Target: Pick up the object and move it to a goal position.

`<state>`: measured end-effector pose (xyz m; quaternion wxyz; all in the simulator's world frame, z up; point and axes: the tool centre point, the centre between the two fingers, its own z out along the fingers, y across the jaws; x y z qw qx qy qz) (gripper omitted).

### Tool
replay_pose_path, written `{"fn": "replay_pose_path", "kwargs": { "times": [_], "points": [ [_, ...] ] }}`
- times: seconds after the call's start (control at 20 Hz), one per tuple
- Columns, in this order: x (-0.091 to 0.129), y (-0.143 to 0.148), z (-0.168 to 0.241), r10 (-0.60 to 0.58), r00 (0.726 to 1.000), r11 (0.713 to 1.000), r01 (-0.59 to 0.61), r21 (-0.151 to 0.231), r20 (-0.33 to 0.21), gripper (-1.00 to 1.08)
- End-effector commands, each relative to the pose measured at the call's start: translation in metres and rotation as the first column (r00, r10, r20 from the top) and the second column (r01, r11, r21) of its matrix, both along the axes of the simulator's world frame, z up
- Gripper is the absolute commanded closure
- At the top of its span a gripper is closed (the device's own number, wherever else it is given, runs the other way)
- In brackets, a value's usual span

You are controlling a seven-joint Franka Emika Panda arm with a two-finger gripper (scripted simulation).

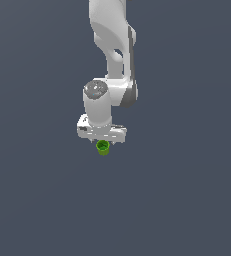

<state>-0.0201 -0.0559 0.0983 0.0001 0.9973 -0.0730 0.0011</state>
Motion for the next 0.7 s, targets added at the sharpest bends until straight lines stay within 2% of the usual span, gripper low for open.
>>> {"fn": "replay_pose_path", "kwargs": {
  "times": [0.0, 0.3, 0.65],
  "points": [
    [-0.002, -0.003, -0.005, -0.010, 1.000, 1.000, 0.010, 0.000, -0.002, -0.92],
    [-0.002, -0.002, -0.010, -0.008, 1.000, 1.000, 0.008, 0.000, -0.002, -0.92],
    [-0.004, -0.002, -0.042, -0.010, 1.000, 1.000, 0.010, 0.000, -0.002, -0.92]
  ]
}}
